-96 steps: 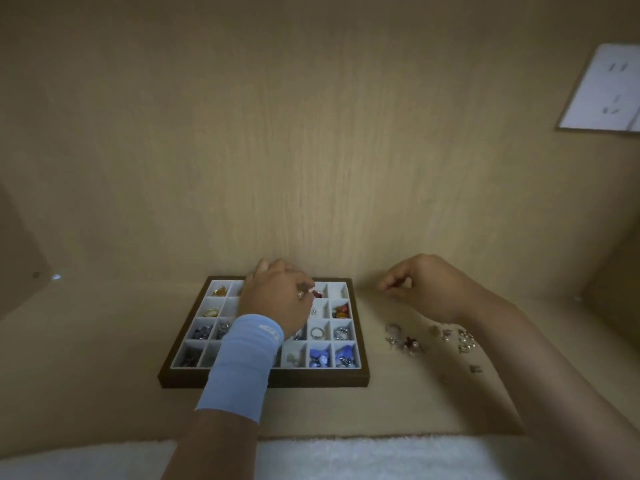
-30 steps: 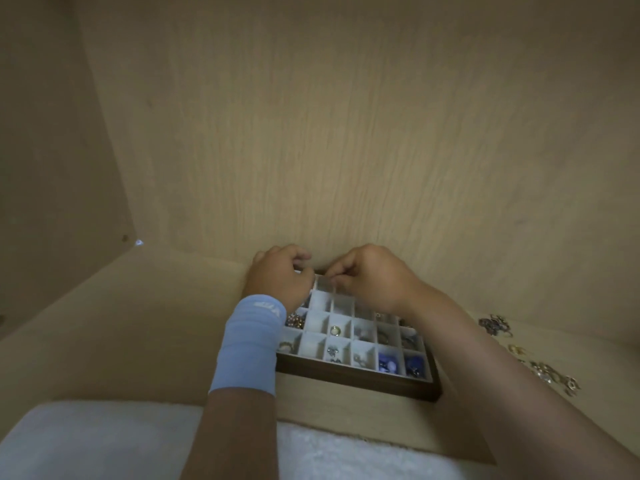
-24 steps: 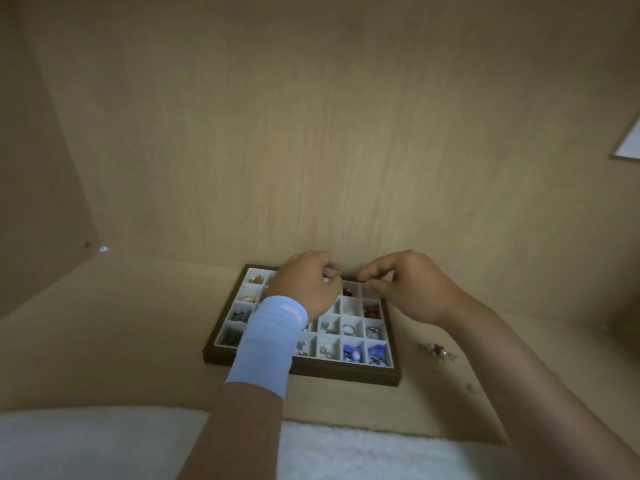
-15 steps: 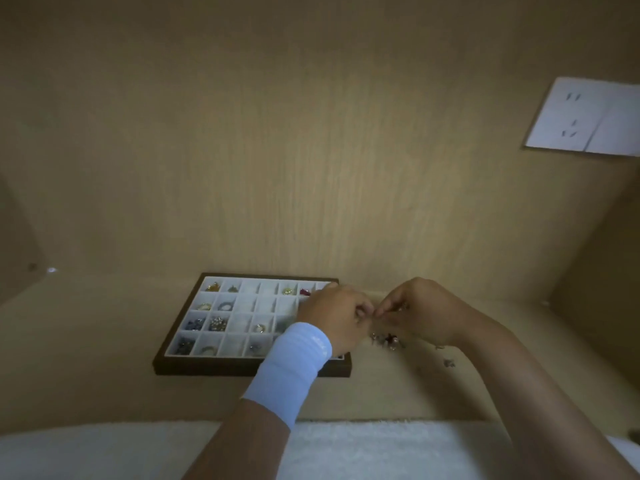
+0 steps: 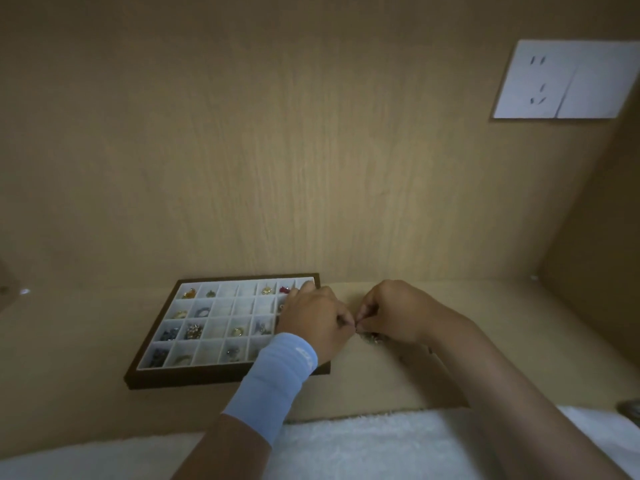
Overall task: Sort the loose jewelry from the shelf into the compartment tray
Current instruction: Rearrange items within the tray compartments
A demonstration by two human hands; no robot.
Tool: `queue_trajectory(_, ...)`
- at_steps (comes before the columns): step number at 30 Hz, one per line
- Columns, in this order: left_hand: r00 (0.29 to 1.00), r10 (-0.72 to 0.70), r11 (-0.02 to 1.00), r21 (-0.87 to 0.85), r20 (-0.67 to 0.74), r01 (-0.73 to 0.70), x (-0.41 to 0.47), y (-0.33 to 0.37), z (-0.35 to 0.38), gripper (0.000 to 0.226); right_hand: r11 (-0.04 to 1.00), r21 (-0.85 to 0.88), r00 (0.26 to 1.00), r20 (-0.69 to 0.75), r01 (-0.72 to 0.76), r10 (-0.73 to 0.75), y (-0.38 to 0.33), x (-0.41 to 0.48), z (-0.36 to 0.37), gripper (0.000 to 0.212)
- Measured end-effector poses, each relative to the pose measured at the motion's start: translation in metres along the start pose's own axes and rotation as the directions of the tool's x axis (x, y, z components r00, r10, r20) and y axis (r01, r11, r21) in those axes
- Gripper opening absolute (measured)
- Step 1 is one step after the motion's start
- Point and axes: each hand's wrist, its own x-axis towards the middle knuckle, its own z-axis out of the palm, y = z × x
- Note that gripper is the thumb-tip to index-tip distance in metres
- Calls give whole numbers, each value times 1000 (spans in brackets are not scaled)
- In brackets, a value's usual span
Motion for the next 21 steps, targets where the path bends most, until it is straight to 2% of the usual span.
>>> queue_trajectory(3, 1000, -3, 1000, -3, -6, 3, 0, 0, 4, 23, 1000, -10, 1000, 9, 3, -3, 2, 0, 1, 3)
queue_trajectory(7, 999, 5, 999, -45, -35, -7, 1, -3, 5, 17, 1000, -3, 1000, 10, -1, 1, 5, 1, 5, 15)
queue_trajectory(9, 998, -7, 989, -148, -69, -4, 1, -5, 3, 19, 996, 92, 1000, -24, 14, -12, 5, 1, 6, 20)
queue_trajectory(11, 996, -55, 944, -328, -73, 28, 1, -7, 1, 27, 970, 241, 998, -69, 30, -14, 2, 0, 5, 23)
queue_trajectory(13, 993, -116, 844, -531, -35, 80, 1, -10, -2, 24, 918, 396, 995, -95, 23, 16, -2, -1, 4, 21)
queue_trajectory(15, 987, -156, 747, -657, -25, 101, 1, -13, -4, 18, 837, 547, 993, -103, 5, 61, -4, -2, 6, 26)
queue_trajectory(18, 985, -169, 670, -738, -47, 79, 1, -19, -7, 16, 708, 706, 988, -99, -15, 119, -9, -2, 10, 31)
queue_trajectory(21, 987, -154, 639, -767, -42, 67, 1, -26, -12, 15, 661, 749, 981, -105, -30, 163, -15, -4, 12, 32)
